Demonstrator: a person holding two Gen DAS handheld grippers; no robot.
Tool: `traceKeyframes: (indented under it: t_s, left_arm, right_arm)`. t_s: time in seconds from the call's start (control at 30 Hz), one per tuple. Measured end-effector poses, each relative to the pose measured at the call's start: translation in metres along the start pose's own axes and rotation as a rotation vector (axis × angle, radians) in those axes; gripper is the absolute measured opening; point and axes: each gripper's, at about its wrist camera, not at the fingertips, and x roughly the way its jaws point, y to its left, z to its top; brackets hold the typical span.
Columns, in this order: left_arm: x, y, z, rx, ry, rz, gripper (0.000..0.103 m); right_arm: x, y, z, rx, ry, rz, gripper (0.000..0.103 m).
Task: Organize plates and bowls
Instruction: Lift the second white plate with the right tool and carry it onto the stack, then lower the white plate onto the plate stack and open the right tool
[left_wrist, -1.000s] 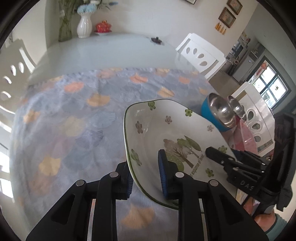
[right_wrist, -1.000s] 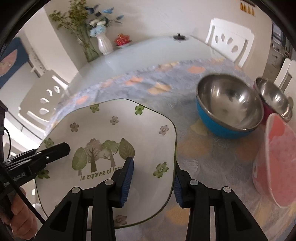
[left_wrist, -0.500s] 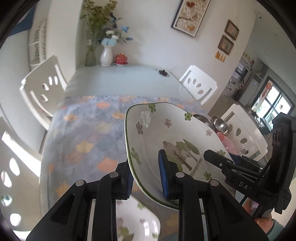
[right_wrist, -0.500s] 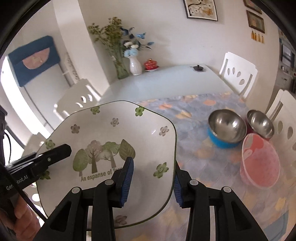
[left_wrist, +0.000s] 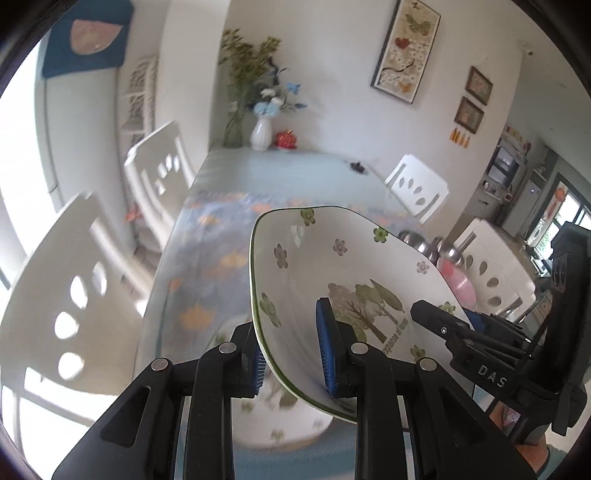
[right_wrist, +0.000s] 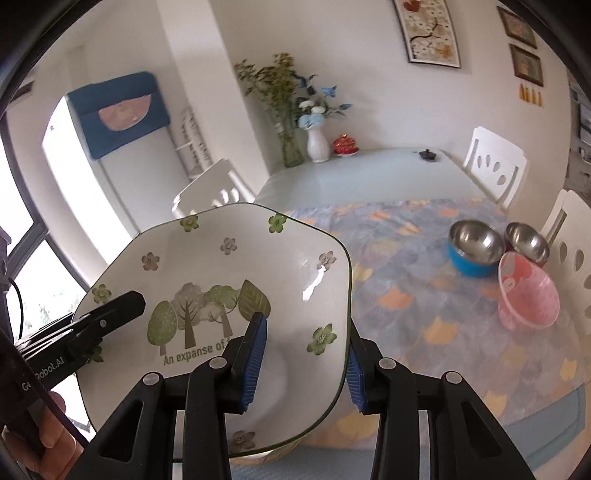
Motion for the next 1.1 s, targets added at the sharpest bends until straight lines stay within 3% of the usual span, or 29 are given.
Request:
traceKeyframes:
  t_s: [0.23,0.43,0.67,1.1]
  left_arm:
    - [-0.004,0.021,-0.056,-0.050,0.091,0.036,0.021]
    - [0.014,0.045,-0.091,-0.119,0.162,0.026,0.021]
    - [0.039,0.062,-0.106,-0.136,0.210,0.001,0.021]
    - [0.071,0.077,-0.106,-0.147,0.264,-0.031,0.021]
  right_arm:
    - [0.024,0.010,-0.061,0.017,0.164,0.050,0.038]
    - [0.050,0.013,-0.094,0.009,0.251,0.047,0.038]
    - [0.076,0.018,-0.103,-0.012,0.297,0.020,0.038]
    - [0.104,0.021,-0.102,-0.024,0.357,-0.044,0.038]
